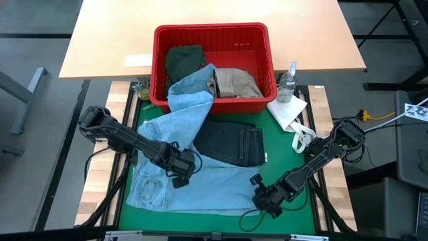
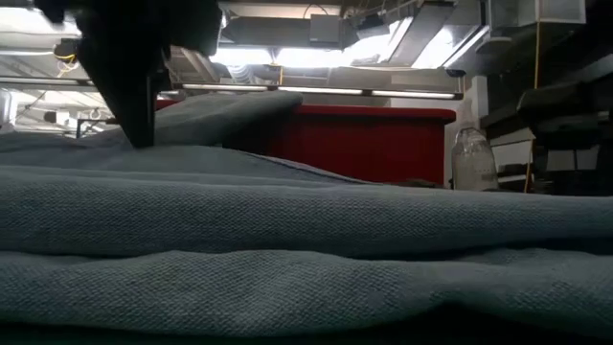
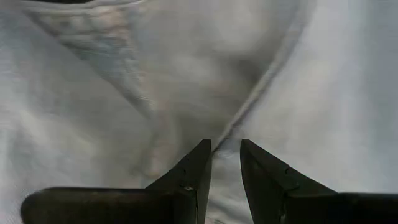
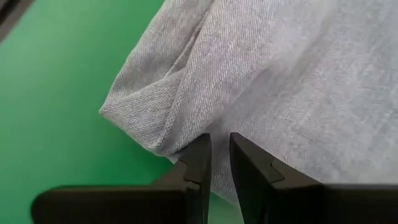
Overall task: Fold laundry
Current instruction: Fold the light blue jeans
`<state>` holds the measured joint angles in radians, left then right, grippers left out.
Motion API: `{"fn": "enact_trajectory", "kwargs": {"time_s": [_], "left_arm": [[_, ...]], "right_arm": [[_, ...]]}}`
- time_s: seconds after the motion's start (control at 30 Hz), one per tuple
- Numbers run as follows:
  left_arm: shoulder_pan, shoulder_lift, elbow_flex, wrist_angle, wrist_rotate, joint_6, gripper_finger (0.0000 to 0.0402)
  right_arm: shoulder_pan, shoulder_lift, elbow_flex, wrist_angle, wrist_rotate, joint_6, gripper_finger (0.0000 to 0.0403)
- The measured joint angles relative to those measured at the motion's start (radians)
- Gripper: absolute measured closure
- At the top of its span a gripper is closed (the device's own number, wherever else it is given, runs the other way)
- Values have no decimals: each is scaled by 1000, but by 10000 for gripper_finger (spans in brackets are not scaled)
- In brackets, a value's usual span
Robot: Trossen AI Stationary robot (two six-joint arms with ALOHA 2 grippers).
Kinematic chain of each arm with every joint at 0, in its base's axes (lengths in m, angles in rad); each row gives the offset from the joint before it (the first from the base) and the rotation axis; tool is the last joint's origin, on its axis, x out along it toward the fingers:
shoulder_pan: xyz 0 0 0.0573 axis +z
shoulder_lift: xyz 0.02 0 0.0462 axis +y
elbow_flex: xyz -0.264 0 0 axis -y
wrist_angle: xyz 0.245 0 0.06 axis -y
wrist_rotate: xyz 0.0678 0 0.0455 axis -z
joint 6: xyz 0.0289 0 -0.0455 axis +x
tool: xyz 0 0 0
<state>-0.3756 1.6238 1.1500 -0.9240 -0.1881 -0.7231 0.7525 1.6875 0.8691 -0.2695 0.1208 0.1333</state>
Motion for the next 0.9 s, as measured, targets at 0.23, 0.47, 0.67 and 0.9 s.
{"fn": "enact_trajectory", "kwargs": {"time_s": [0.23, 0.47, 0.67, 0.9], "left_arm": [[39, 0, -76, 22, -81, 0, 321], [60, 0, -98, 63, -56, 1, 321], [52, -58, -37, 48, -16, 50, 329], [56, -265, -15, 38, -83, 86, 340]], "right_arm": [[0, -2, -49, 68, -61, 53, 343], [-1, -3, -56, 68, -106, 117, 343], [-1, -3, -57, 67, -187, 156, 343], [-1, -3, -58, 68, -258, 158, 343]]}}
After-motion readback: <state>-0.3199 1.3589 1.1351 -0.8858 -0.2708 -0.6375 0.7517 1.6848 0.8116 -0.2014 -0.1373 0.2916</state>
